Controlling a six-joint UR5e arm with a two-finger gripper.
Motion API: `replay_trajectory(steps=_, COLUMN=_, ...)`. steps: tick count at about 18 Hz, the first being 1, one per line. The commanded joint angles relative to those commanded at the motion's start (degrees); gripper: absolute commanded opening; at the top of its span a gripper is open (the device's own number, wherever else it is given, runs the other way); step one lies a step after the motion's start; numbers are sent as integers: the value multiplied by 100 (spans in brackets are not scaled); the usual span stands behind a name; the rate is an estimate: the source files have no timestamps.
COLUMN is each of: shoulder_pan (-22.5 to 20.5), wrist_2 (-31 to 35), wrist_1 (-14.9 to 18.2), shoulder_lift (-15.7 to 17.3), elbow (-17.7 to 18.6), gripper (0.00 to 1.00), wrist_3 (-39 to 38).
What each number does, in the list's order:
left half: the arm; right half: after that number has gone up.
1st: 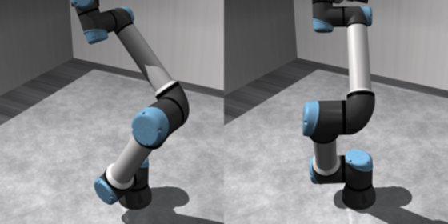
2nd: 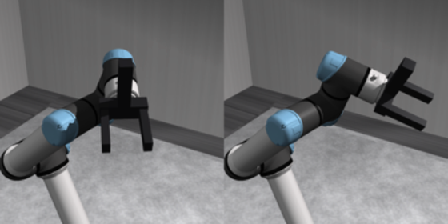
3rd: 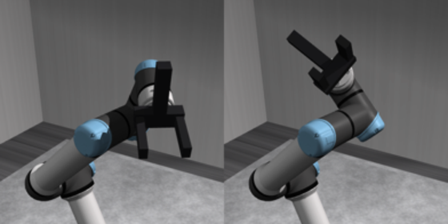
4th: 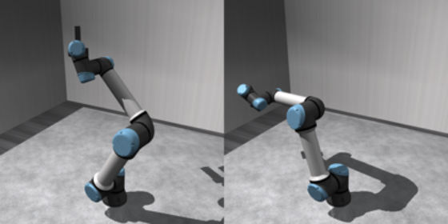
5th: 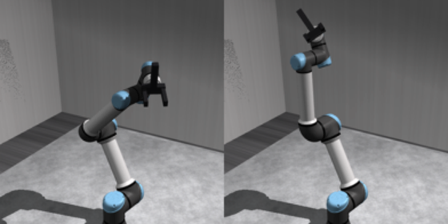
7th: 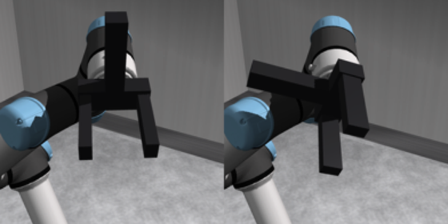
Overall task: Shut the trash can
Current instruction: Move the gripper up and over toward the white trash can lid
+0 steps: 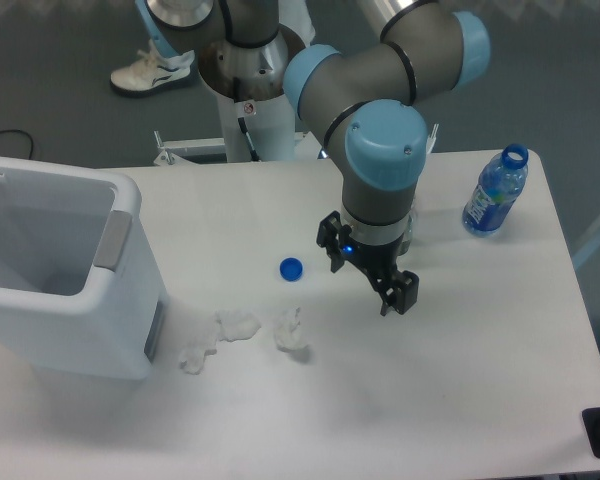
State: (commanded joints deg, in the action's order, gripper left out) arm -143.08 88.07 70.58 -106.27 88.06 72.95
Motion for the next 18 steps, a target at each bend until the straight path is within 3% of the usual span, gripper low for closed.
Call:
replay_trajectory(steps=3, shoulder_pan=-18, wrist_2=-79, wrist_1=0, shoulder_lift=308, elbow=203, gripper=100, wrist_3=-202)
replay_trajectory(steps=7, shoulder_pan=70, wrist_2=-728, wrist_1=-9, shoulder_lift=729, elbow=186, gripper=100, wrist_3=-1501)
replay_trajectory(steps=9, shoulder_pan=140, wrist_2=-1184, wrist_1=17, shoulder_lift=1045, elbow=186, gripper=90, wrist_3=-1757)
replay_trajectory(steps=12, shoulder_pan=228, wrist_2=-1957, wrist_1=26, shoulder_lift=1441, elbow=212, gripper=39, wrist_3=-2695)
replay_trajectory(steps=15, shoulder_pan=342, wrist_2=-2389, wrist_1=-9, shoulder_lift=1609, elbow=151, gripper=26, wrist_3=-3584)
replay_trajectory(steps=16, shoulder_pan=473, wrist_2=-2487, wrist_1=-35, shoulder_lift=1635, elbow=98, gripper=14, wrist_3=-3778)
replay_trajectory(steps=18, shoulder_pan=798, wrist_2=-2540, wrist_1=-271, shoulder_lift=1749, elbow=89, gripper=0, wrist_3=-4104)
